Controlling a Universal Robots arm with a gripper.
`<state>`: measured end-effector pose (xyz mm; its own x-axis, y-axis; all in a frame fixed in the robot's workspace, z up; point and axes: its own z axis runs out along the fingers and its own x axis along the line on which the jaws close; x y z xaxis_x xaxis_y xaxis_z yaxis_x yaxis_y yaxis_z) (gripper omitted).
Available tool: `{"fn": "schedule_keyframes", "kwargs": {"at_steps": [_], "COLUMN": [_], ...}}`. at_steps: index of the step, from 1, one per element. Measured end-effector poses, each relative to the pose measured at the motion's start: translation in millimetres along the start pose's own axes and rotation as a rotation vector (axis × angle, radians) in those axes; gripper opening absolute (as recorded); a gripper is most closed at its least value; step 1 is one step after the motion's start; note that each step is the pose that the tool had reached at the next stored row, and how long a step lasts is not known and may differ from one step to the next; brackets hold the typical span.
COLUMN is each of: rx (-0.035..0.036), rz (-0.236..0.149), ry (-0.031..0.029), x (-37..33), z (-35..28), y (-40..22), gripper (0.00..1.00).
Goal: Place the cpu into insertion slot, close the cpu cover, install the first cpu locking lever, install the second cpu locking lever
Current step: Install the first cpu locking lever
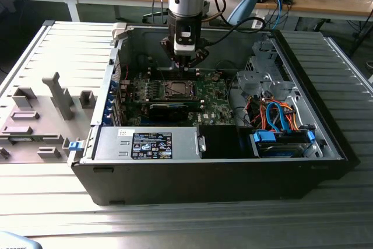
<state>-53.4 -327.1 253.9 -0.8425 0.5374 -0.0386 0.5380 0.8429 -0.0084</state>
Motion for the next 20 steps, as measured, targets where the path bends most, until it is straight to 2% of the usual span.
{"fn": "schedule_keyframes", "kwargs": {"at_steps": [20], "rx": [-0.0011], "rz": [-0.029], "ry": [-0.0003], "x": [0.0], "z": [0.0], "y": [0.0], "gripper": [0.11]}}
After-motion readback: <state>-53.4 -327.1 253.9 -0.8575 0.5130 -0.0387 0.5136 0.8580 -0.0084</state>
